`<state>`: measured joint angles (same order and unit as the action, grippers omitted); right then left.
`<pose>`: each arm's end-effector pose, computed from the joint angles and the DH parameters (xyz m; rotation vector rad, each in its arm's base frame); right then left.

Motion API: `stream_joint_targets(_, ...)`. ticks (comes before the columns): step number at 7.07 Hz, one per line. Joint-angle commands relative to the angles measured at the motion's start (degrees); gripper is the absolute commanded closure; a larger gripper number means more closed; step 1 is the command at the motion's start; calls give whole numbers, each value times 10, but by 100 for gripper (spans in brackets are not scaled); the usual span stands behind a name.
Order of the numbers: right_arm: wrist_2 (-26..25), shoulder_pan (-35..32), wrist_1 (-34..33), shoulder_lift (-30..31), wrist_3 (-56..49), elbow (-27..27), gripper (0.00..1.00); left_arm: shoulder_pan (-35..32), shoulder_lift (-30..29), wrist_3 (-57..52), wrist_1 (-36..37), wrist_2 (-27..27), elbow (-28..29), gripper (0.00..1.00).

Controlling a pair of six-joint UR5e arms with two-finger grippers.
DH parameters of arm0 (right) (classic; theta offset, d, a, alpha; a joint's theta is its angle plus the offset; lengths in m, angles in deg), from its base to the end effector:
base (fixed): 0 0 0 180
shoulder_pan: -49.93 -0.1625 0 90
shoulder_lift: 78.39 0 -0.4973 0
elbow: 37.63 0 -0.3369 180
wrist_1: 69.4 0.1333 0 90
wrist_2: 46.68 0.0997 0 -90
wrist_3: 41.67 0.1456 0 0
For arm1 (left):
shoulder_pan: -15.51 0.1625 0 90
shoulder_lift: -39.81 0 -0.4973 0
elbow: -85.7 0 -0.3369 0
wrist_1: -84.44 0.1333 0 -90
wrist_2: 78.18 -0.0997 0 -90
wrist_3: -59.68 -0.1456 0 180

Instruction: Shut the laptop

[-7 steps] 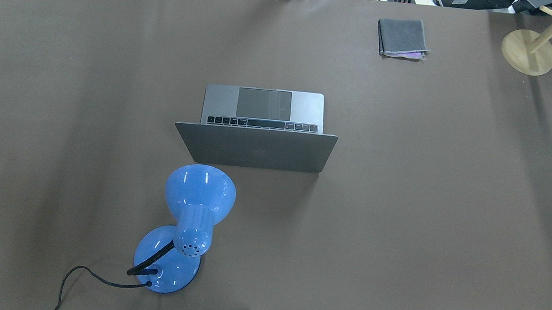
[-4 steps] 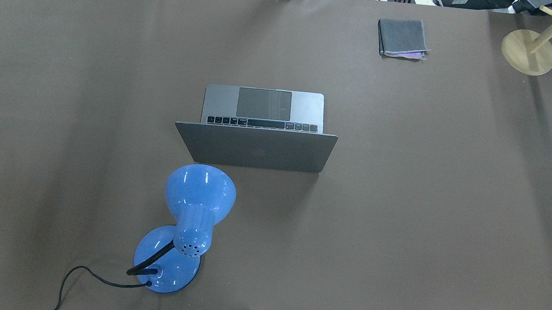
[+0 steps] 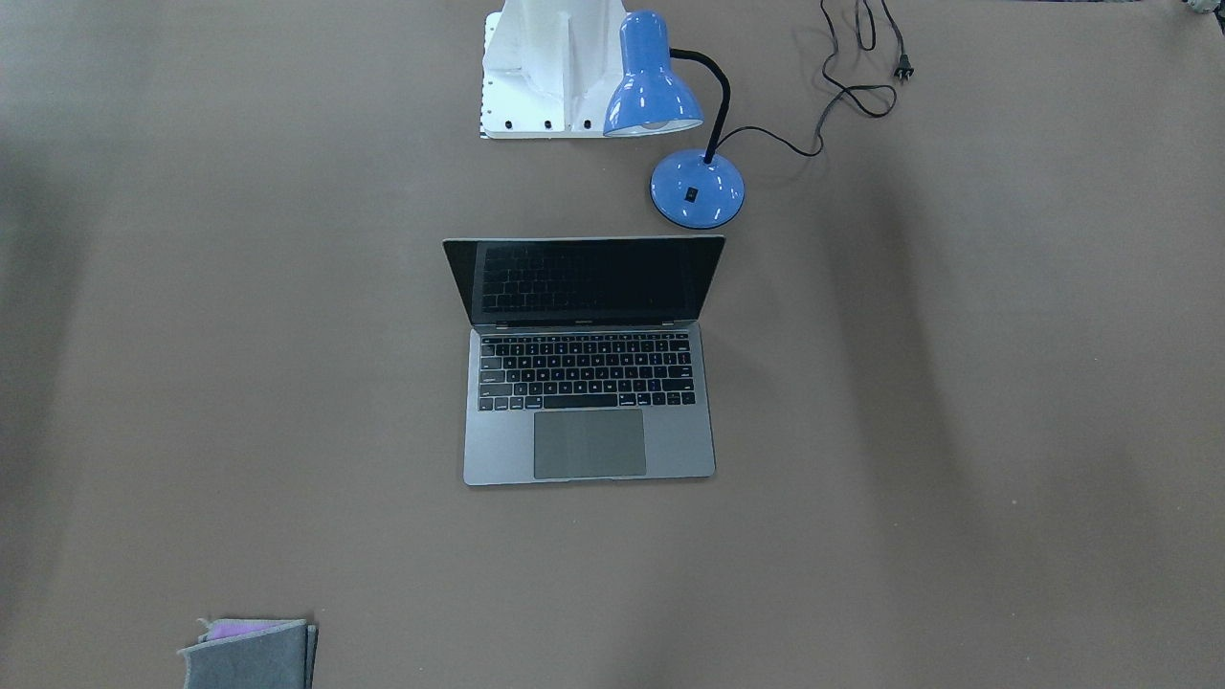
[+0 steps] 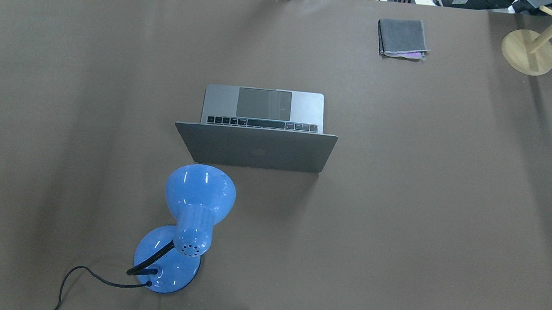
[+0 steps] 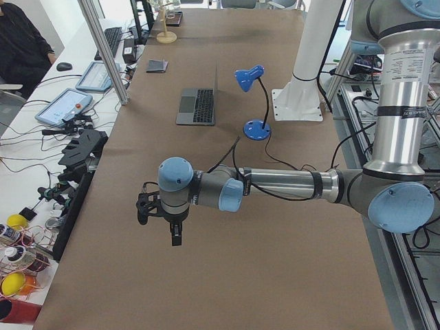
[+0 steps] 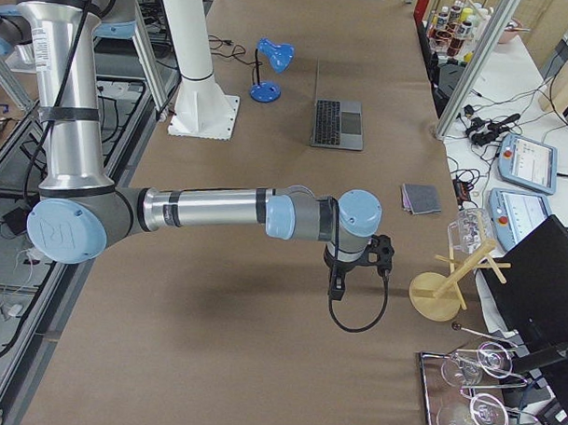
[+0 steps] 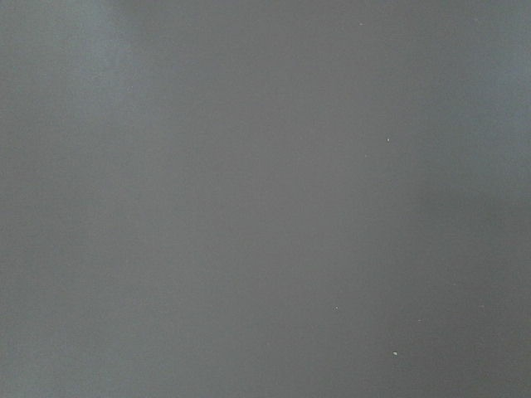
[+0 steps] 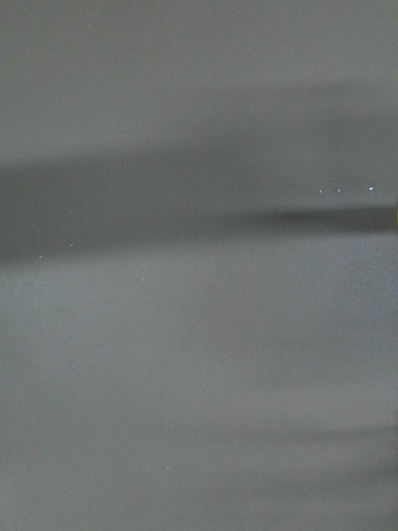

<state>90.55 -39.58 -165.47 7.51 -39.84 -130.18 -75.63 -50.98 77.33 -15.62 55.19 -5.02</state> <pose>0.0224 -0.4711 0.7174 -0.0071 -0.8243 0.0179 -0.0425 -0.4618 0.7346 0.0821 0.7758 -0.2348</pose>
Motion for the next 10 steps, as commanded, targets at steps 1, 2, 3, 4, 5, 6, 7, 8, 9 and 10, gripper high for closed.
stream_joint_targets(1, 5, 0, -2, -16, 3, -3, 0, 0, 0, -2, -3, 1, -1, 2)
stream_joint_targets(2, -4, 6, 0, -19, 1, -5, 0, 0, -2, -2, -3, 1, -2, 2)
stream_joint_targets(3, -44, 22, -1, -41, 2, -4, 0, 1, -5, -1, -4, 1, -4, 2)
stream_joint_targets(4, -49, 33, -6, -74, 27, 10, 0, 2, -14, -1, -5, 2, -8, 2)
stream_joint_targets(5, -48, 56, -5, -92, 36, 11, 0, 11, -31, 4, -6, 2, -9, 2)
stream_joint_targets(6, -48, 87, -7, -124, 39, 16, 0, 38, -51, 7, -8, 2, -10, 2)
stream_joint_targets(7, -42, 110, -1, -137, 90, 15, 0, 76, -71, 7, -10, 2, -9, 2)
stream_joint_targets(8, -6, 128, 14, -156, 177, 11, 0, 89, -80, 10, -9, 8, -23, 2)
stream_joint_targets(9, 8, 138, 59, -155, 230, -2, 0, 114, -102, 64, -9, 33, -37, 2)
stream_joint_targets(10, 22, 166, 88, -159, 294, -3, 0, 151, -119, 147, -10, 36, -56, 2)
